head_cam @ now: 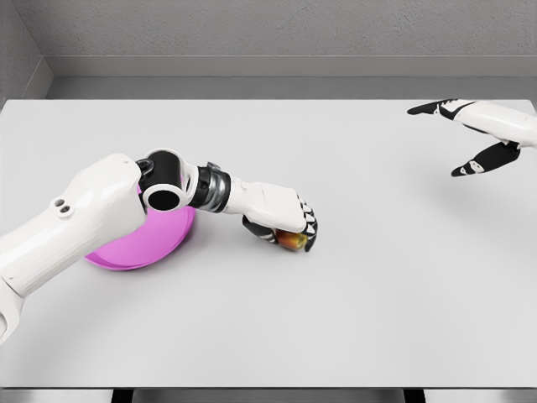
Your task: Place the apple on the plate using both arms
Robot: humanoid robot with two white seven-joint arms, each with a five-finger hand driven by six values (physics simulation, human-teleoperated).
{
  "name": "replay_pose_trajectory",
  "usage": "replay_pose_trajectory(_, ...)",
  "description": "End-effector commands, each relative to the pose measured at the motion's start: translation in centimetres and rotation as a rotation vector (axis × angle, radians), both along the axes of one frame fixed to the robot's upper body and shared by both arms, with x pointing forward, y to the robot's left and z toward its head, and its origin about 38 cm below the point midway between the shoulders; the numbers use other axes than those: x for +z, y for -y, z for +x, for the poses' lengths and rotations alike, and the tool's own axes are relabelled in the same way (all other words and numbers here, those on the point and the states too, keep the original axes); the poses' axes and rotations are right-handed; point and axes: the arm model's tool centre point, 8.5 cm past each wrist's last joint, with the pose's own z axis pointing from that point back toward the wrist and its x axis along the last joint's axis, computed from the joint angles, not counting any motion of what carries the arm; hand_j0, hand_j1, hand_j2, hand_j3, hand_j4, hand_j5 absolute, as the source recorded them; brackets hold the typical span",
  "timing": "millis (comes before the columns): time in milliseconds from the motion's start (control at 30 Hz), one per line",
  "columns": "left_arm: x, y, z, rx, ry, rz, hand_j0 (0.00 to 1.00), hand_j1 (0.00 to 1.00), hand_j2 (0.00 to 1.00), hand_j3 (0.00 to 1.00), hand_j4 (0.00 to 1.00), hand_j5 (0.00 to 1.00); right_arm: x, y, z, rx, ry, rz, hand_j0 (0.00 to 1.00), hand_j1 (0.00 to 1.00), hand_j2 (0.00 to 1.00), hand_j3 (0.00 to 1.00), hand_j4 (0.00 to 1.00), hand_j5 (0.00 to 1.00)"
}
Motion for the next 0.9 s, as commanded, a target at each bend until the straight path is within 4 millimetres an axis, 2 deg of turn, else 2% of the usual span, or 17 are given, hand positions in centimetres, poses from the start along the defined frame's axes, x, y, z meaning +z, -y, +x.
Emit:
replay_pose_trajectory(0,0.0,0.0,0.0,0.002,-0.002,-0.002,0.51,0.51,0.51,0.51,0.51,0.51,0.0,0.1,0.0,-0.003,-0.002,0.007,1.0,1.0,1.0,1.0,1.0,1.0)
replay_pose_trajectory(167,0.1,-0.1,0.1,0.003,0.0,-0.001,0.45,0.45,0.45,0.45,0.45,0.45,0.1,0.0,0.0,-0.003,-0.001,0.007,1.0,1.0,1.0,1.0,1.0,1.0)
replay_pose_trajectory(333,0.5,-0.1,0.3,0.004,0.009,-0.002,0.44,0.44,0.44,0.44,0.44,0.44,0.0,0.1,0.0,-0.003,-0.002,0.007,1.0,1.0,1.0,1.0,1.0,1.0)
replay_pose_trajectory(433,1.7,0.2,0.2,-0.012,0.029,-0.023,0.41,0.41,0.41,0.41,0.41,0.41,0.0,0.1,0.0,-0.004,-0.003,0.007,1.0,1.0,1.0,1.0,1.0,1.0)
replay_pose_trajectory(500,4.1,-2.9,-0.2,0.002,0.044,-0.057,0.41,0.41,0.41,0.41,0.41,0.41,0.0,0.1,0.0,-0.004,-0.003,0.007,1.0,1.0,1.0,1.0,1.0,1.0)
replay_pose_trajectory(533,6.5,-5.7,-0.1,0.033,0.082,-0.085,0.41,0.41,0.41,0.41,0.41,0.41,-0.1,0.1,0.0,-0.004,-0.005,0.007,1.0,1.0,1.0,1.0,1.0,1.0)
replay_pose_trajectory(633,10.5,-11.1,-0.8,0.095,0.14,-0.11,0.41,0.41,0.41,0.41,0.41,0.41,0.0,0.1,0.0,-0.006,-0.004,0.007,1.0,1.0,1.0,1.0,1.0,1.0)
replay_pose_trajectory(667,11.6,-13.7,-0.4,0.153,0.16,-0.111,0.41,0.41,0.41,0.41,0.41,0.41,-0.1,0.1,0.0,-0.005,-0.004,0.008,1.0,1.0,1.0,1.0,1.0,1.0)
replay_pose_trajectory(700,12.0,-15.8,-0.2,0.2,0.17,-0.096,0.41,0.41,0.41,0.41,0.41,0.41,-0.1,0.1,0.0,-0.005,-0.004,0.008,1.0,1.0,1.0,1.0,1.0,1.0)
replay_pose_trajectory(733,11.8,-17.1,-0.2,0.228,0.169,-0.08,0.41,0.41,0.41,0.41,0.41,0.41,-0.1,0.1,0.0,-0.005,-0.004,0.008,1.0,1.0,1.0,1.0,1.0,1.0)
replay_pose_trajectory(867,9.2,-22.4,-0.7,0.342,0.112,0.013,0.42,0.42,0.42,0.42,0.42,0.42,0.0,0.1,0.0,-0.005,-0.002,0.008,1.0,1.0,1.0,1.0,1.0,1.0)
